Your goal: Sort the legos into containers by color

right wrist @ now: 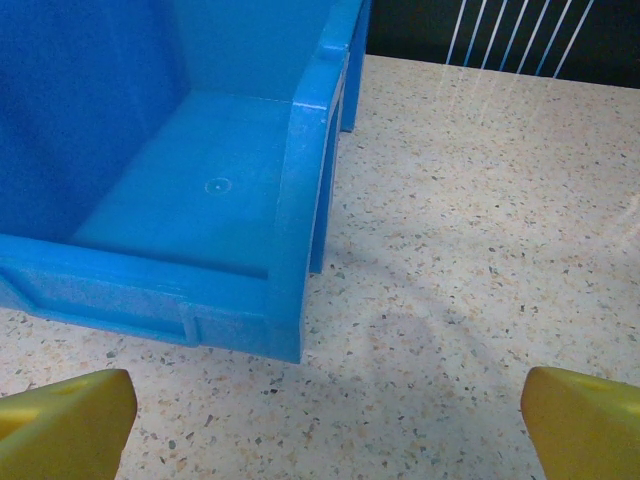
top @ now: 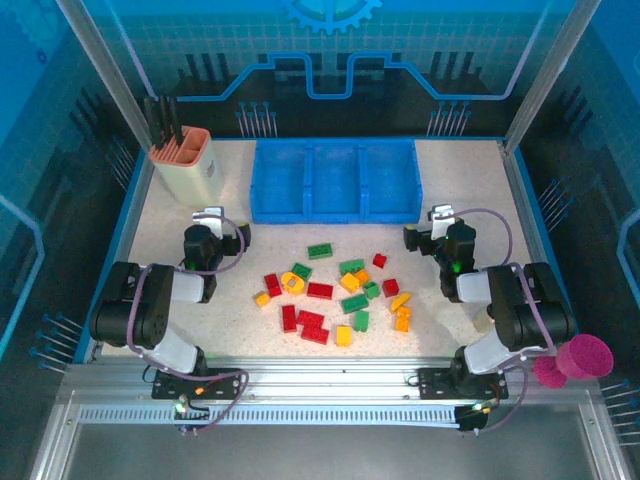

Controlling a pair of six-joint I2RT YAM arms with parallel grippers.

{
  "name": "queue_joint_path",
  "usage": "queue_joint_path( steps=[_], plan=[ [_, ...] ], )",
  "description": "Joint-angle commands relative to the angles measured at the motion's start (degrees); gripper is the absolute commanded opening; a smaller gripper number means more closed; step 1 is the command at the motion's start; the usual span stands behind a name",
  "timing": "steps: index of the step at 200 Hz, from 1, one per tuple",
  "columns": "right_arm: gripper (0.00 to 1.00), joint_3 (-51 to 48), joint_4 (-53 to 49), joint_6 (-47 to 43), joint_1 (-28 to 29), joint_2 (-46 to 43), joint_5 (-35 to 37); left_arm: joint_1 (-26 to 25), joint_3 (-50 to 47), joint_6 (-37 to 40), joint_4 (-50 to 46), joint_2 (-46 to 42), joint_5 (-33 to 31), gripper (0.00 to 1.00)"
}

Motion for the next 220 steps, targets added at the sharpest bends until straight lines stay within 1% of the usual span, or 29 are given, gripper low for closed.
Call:
queue_joint_path(
  steps=[1,81,86,98,105,111,120,125,139,149,159,170,178,189,195,208,220],
  plan=[
    [1.00,0.7,1.4,0.5,-0.1,-0.3,-0.1,-0.1,0.5,0.1,1.8,-0.7,1.4,1.00],
    [1.00,0.7,1.5,0.5,-0.1,-0.4,-0.2,-0.1,0.5,0.1,2.0,-0.8,1.2,0.99],
    [1.00,0.7,1.1,0.4,-0.1,-0.8,-0.5,-0.1,0.8,0.1,0.8,-1.7,0.7,1.00],
    [0.98,1.2,-2.1,-0.1,0.1,-3.9,-0.9,-0.1,3.6,-0.1,-8.4,-6.9,-0.9,0.99],
    [0.97,1.8,-5.9,-1.0,0.9,-7.2,-0.4,-0.4,6.7,-0.8,-17.6,-10.4,-3.2,0.99],
    [0.97,2.3,-9.4,-1.9,2.2,-10.0,1.3,-0.7,10.1,-2.5,-25.2,-13.4,-5.0,0.99],
    [0.98,3.6,-14.9,-2.6,4.5,-14.8,3.9,-1.0,14.9,-6.6,-35.1,-17.4,-5.4,0.99],
    [0.98,4.2,-17.6,-2.3,5.3,-17.3,2.9,-1.2,16.9,-8.4,-38.5,-19.2,-4.2,0.99],
    [0.97,6.3,-23.4,-0.7,6.9,-22.9,-4.3,-2.1,22.3,-11.7,-46.2,-23.1,1.1,0.99],
    [0.97,8.0,-25.7,0.0,9.1,-25.3,-6.3,-2.8,26.0,-12.3,-50.6,-24.9,4.8,0.99],
    [0.98,10.0,-28.3,-1.8,11.5,-26.7,-11.9,-3.2,30.6,-12.6,-56.9,-26.1,7.9,0.99],
    [0.99,13.3,-32.4,-5.4,14.0,-26.4,-20.4,-3.2,35.9,-11.2,-64.2,-27.0,11.7,0.99],
    [0.98,16.5,-36.8,-9.0,15.9,-25.0,-25.1,-3.2,39.8,-10.6,-69.8,-27.4,12.8,0.99],
    [0.98,21.0,-41.6,-14.5,19.3,-22.4,-27.1,-3.2,43.5,-10.8,-75.9,-28.3,13.7,1.00],
    [0.99,23.4,-44.0,-17.8,20.9,-20.8,-27.5,-3.2,44.3,-10.7,-77.7,-28.9,15.2,0.99],
    [0.99,29.5,-50.7,-24.3,24.6,-16.3,-26.2,-3.2,44.6,-9.4,-80.8,-30.7,19.0,0.99],
    [0.99,35.7,-57.2,-28.5,27.0,-11.4,-25.2,-3.2,44.0,-8.5,-83.6,-32.4,20.0,0.99]
  ],
)
